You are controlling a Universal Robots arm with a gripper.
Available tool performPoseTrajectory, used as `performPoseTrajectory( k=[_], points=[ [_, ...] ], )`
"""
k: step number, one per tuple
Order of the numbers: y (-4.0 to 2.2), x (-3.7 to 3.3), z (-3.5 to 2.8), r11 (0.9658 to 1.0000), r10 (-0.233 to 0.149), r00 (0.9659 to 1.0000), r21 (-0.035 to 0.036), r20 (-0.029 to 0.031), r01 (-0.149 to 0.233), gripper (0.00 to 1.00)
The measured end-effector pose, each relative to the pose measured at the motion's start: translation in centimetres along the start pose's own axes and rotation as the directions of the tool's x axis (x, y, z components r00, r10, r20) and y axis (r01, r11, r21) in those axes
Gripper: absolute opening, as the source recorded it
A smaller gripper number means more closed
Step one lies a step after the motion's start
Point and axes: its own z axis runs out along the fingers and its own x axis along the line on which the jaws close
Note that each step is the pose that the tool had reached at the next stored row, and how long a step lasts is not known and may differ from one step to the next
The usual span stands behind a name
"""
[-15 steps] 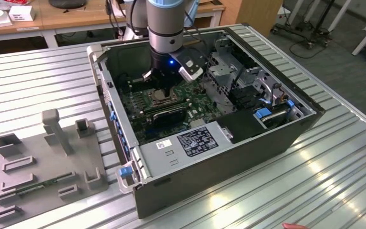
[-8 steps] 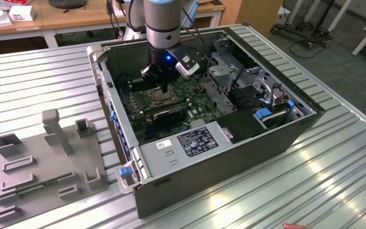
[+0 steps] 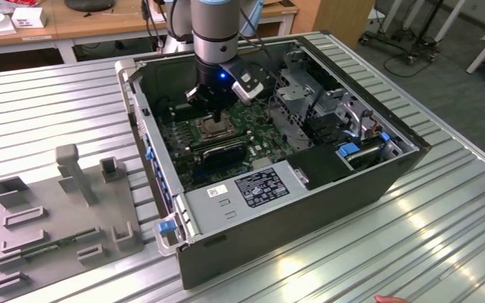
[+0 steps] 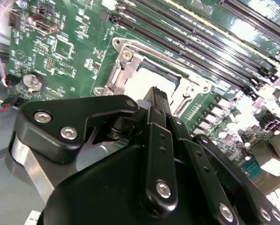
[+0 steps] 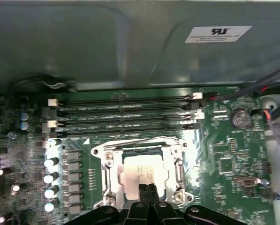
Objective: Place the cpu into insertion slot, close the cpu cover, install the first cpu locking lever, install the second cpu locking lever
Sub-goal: 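Install the second cpu locking lever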
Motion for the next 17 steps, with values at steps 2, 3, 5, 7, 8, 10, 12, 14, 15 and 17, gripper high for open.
performPoseTrajectory(
  k=[2, 3, 5, 7, 8, 10, 12, 14, 15, 17],
  points=[
    [0.00, 0.00, -0.01, 1.0000, 0.001, 1.0000, 0.0005, -0.0049, -0.001, 0.10],
    [-0.01, 0.00, -0.01, 1.0000, 0.001, 1.0000, 0.0005, -0.0053, -0.001, 0.10],
    [-0.01, 0.00, -0.01, 1.0000, 0.001, 1.0000, 0.0005, -0.0061, -0.001, 0.10],
    [0.01, -0.16, 0.02, 1.0000, 0.000, 1.0000, 0.0001, -0.0061, 0.000, 0.10],
    [0.02, -0.32, 0.03, 1.0000, 0.000, 1.0000, 0.0002, -0.0063, 0.000, 0.10],
    [0.03, -0.57, 0.04, 1.0000, 0.001, 1.0000, 0.0004, -0.0065, -0.001, 0.10],
    [0.04, -0.64, 0.05, 1.0000, 0.001, 1.0000, 0.0004, -0.0064, -0.001, 0.10],
    [0.04, -0.67, 0.05, 1.0000, 0.001, 1.0000, 0.0004, -0.0064, -0.001, 0.10],
    [0.04, -0.68, 0.05, 1.0000, 0.001, 1.0000, 0.0004, -0.0064, -0.001, 0.10],
    [0.05, -0.69, 0.05, 1.0000, 0.001, 1.0000, 0.0004, -0.0064, -0.001, 0.10]
  ],
)
